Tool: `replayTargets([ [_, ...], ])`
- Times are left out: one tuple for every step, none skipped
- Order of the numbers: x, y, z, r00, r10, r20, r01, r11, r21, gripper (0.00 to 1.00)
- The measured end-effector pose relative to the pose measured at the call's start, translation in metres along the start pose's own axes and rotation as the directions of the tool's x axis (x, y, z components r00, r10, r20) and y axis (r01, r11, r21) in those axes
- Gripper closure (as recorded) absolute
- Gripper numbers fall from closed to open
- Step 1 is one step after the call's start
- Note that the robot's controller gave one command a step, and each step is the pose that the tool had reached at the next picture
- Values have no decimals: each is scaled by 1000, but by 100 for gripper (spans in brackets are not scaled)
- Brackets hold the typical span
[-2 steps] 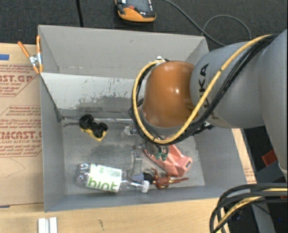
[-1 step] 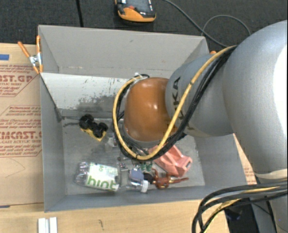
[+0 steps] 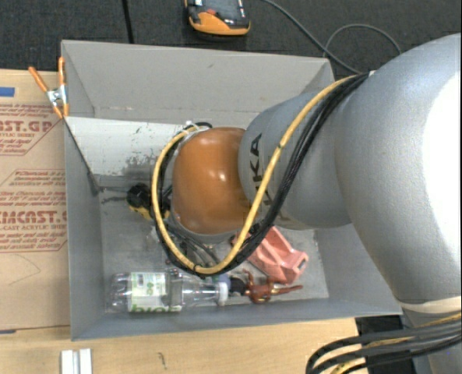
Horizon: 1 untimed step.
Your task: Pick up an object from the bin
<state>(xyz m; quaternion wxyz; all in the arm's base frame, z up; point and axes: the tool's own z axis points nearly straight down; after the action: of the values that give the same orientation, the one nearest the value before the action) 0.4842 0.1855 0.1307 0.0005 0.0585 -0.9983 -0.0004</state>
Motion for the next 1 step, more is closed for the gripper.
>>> replayTargets([
  [5, -6, 9, 998, 56, 0, -56, 998, 0, 0],
])
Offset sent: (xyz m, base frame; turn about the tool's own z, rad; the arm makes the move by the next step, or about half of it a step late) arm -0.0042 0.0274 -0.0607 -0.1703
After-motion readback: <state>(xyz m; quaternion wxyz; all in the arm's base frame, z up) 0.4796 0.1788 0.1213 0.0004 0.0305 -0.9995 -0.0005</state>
